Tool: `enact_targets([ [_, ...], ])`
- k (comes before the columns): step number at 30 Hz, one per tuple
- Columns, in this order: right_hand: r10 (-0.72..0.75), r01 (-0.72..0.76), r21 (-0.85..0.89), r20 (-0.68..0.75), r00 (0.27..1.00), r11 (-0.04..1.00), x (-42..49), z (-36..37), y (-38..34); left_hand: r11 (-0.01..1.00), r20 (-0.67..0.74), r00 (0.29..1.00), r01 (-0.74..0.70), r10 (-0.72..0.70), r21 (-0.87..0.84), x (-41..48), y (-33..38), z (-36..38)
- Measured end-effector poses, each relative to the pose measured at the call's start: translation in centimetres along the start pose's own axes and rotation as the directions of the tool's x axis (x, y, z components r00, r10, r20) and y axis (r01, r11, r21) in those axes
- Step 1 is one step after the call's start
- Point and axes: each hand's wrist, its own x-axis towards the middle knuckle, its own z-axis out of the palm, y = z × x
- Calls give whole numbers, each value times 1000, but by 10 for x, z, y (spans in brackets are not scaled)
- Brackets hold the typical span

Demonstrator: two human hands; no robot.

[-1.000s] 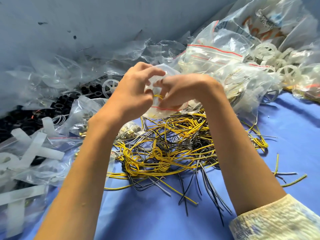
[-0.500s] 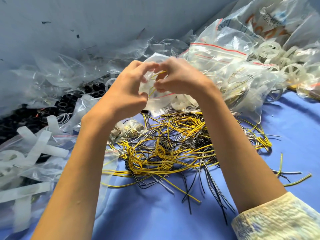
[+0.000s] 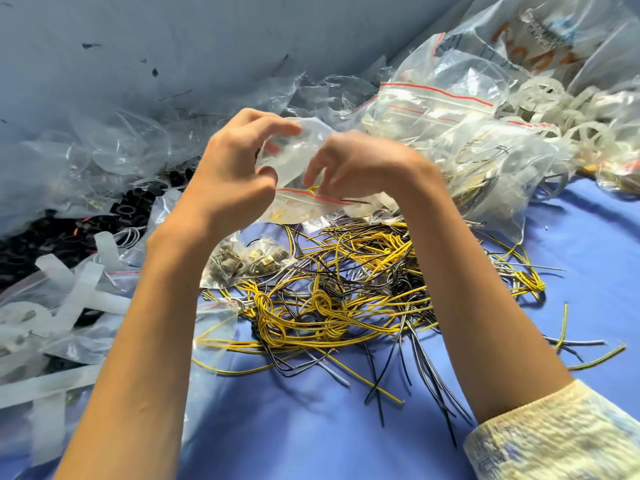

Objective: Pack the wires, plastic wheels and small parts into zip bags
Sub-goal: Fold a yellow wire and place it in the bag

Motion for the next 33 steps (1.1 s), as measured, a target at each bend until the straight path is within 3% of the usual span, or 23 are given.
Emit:
enact_targets([
  [6,-52,60,-70,107,993,996,-1,-1,-4,1000,-104,994,21,-22,-19,3,1,2],
  [8,-54,54,-15,-4,999,998,-2,-1,-5,1000,-107,994,17,-19,-18,3,2,4],
  [10,-27,57,175,-168,985,983,1,2,-6,1000,-104,995,8,-10,-17,3,2,5],
  [12,18,63,321,-244,970,945,4,6,-9,1000,-82,997,-6,4,-20,3,5,5],
  [13,13,63,298,-248,969,953,5,9,-10,1000,-63,998,-20,18,-24,3,8,6],
  [15,-36,52,96,-160,987,994,5,15,-11,998,-3,999,-43,43,-46,1,16,10],
  [17,-55,59,-69,64,996,996,0,17,-12,996,88,994,-60,66,-67,0,23,17],
  [19,-55,95,-158,236,970,983,-3,14,-9,994,205,976,-61,78,-88,-1,26,21],
  [21,-46,108,-208,282,958,972,-5,10,-7,988,296,952,-31,75,-151,-1,26,19],
  [22,-33,87,-178,283,958,980,-6,8,-4,974,316,946,9,65,-226,-1,24,16],
  [25,-3,-42,122,349,937,992,-6,7,-5,869,295,954,193,-57,-456,1,8,0],
  [27,9,-90,204,364,931,975,-4,5,-2,908,271,941,284,-203,-307,1,-15,-14],
  [28,12,-89,192,371,929,977,-4,3,-3,937,273,916,333,-294,-107,-1,-31,-21],
  [30,16,-77,143,385,923,987,-9,-3,-5,853,277,817,429,-507,297,-11,-62,-36],
  [31,16,-74,133,395,919,988,-12,-6,-6,788,269,760,475,-591,392,-16,-74,-42],
  [33,8,-61,124,391,920,990,-20,-12,-10,712,265,669,587,-695,385,-27,-94,-56],
])
